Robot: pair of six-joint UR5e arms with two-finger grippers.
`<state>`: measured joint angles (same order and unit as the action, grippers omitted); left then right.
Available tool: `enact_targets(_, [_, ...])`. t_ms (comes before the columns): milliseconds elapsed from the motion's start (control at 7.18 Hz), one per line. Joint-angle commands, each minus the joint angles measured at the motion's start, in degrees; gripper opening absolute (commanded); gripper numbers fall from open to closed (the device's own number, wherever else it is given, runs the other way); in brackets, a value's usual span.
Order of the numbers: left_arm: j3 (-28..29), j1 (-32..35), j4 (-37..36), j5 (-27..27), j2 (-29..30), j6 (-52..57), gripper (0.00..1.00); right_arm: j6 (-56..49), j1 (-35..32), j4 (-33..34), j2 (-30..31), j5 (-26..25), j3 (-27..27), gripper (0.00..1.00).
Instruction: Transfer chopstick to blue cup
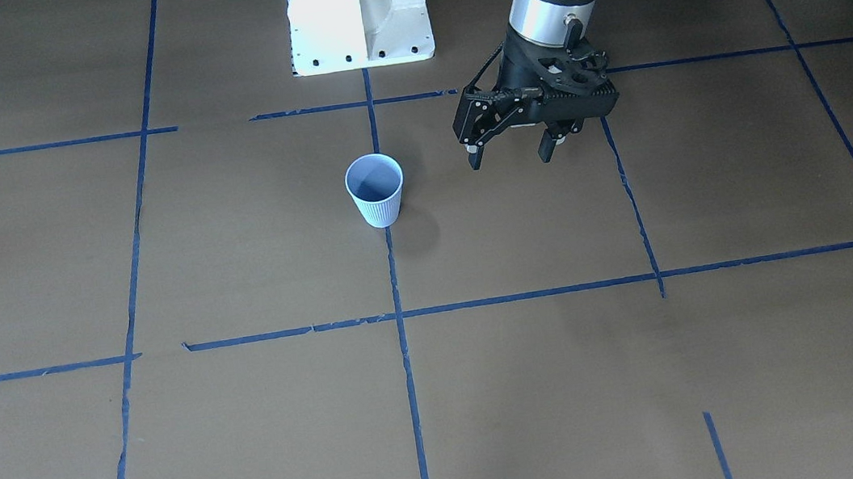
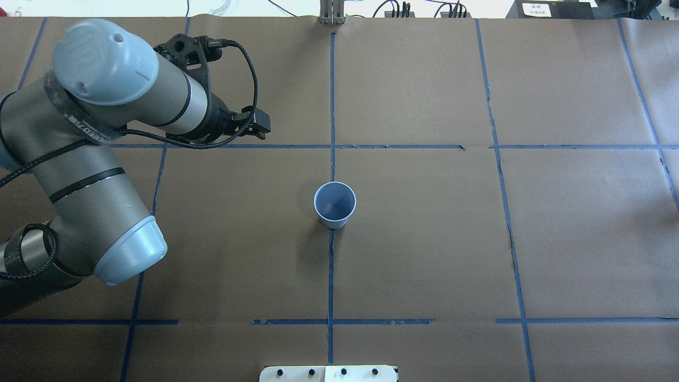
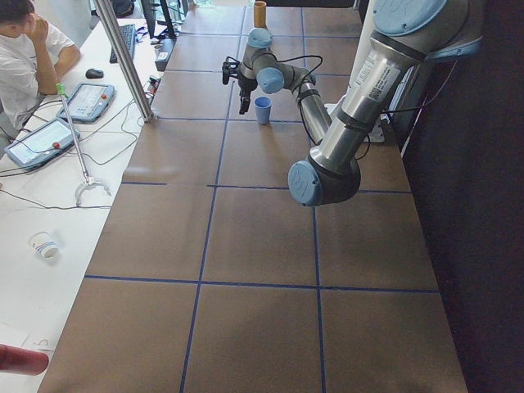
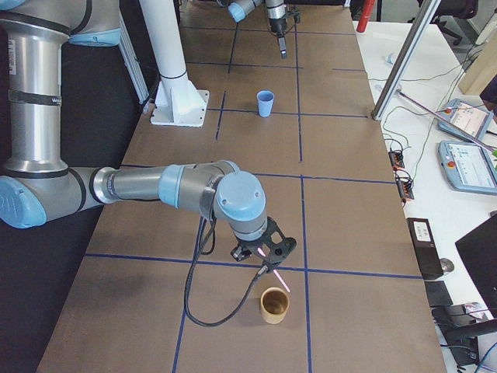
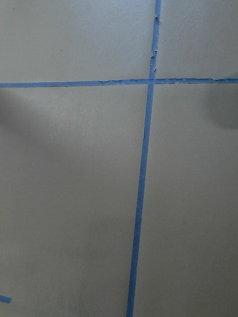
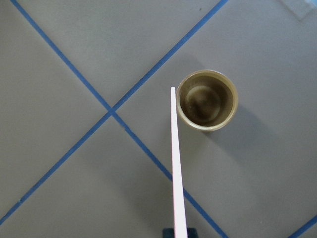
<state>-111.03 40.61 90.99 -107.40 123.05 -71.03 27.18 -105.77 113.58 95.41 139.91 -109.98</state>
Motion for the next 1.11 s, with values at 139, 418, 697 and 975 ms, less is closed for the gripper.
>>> enact_targets(139, [-0.41,0.6,0.07,0.0,-0.01,-0.07,1.0,4.17,12.37,12.37,-8.63,15.14,-7.18,0.03])
enact_targets(418, [-0.24,0.87,0.07,0.0,-0.18,0.02,1.0,9.19,25.63,11.84,-18.55,21.87,-6.56,0.04])
enact_targets(697, [0.29,1.66,0.68,0.0,-0.71,0.1,1.0,24.91,40.22,-0.04,-28.21,25.41,-4.91,0.07])
enact_targets(975, [1.52,2.28,2.44,-0.09,-1.23,0.02,1.0,45.43,49.22,-16.11,-37.01,24.8,1.57,0.06])
